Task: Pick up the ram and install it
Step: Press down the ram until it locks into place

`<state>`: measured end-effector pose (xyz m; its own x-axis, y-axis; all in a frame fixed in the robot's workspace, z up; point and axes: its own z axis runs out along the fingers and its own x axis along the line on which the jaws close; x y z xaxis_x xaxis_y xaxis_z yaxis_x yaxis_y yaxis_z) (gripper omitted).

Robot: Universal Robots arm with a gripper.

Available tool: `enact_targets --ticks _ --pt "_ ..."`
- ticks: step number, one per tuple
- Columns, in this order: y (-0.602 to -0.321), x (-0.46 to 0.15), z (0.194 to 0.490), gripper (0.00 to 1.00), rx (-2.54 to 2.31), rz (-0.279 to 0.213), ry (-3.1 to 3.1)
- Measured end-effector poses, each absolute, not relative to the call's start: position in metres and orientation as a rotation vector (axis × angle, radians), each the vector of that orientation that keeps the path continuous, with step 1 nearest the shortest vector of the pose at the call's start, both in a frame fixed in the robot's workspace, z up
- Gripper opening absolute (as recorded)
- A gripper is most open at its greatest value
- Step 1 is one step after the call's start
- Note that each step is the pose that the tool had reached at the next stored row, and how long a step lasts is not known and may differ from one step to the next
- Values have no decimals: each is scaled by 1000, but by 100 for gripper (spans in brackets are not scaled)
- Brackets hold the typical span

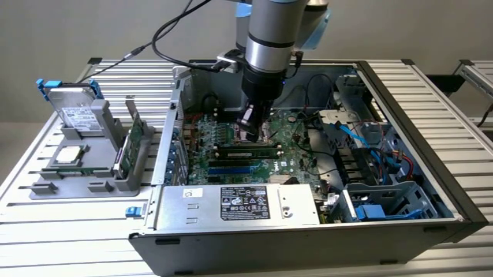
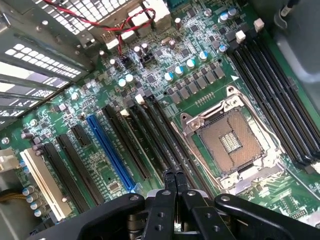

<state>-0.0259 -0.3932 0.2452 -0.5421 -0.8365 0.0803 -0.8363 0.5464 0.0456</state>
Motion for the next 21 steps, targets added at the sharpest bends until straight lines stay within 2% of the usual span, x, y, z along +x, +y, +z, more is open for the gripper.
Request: enact_targets --ticks 21 --pt "-393 -26 245 10 1085 -1 -2855"
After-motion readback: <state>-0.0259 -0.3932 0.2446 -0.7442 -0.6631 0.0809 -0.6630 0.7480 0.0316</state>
